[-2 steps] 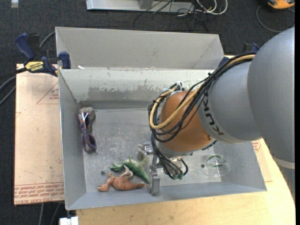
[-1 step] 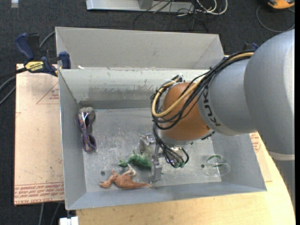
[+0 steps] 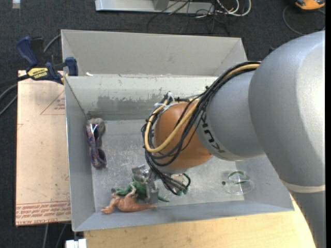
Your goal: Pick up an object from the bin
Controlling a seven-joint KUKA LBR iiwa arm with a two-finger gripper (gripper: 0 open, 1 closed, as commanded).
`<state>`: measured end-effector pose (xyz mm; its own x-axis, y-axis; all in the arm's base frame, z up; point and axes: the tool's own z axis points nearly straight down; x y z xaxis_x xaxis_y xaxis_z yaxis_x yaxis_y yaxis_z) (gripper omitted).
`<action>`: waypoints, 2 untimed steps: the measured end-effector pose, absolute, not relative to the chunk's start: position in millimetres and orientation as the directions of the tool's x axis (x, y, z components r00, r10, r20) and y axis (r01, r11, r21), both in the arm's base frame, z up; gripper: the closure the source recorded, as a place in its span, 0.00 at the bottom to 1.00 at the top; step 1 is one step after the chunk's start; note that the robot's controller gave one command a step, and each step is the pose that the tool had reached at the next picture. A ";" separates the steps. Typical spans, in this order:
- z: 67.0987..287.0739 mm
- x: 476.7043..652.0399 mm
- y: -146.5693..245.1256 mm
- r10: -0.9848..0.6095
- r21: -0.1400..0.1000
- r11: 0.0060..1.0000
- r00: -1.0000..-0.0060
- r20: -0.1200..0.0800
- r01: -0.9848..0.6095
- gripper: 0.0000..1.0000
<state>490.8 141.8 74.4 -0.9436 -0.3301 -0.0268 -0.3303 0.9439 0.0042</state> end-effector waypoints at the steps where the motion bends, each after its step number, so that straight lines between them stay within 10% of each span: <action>1: 74.4 490.8 141.7 -0.330 0.004 0.944 -0.944 -0.027 -0.330 1.00; 2: 83.0 492.8 178.6 -0.668 -0.007 0.744 -0.743 -0.032 -0.668 1.00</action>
Offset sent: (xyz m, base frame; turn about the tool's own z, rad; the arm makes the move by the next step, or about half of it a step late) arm 0.0006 0.0367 0.0085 -0.4011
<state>492.8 178.6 83.0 -0.7434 -0.6681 -0.0318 -0.6683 0.7439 -0.0072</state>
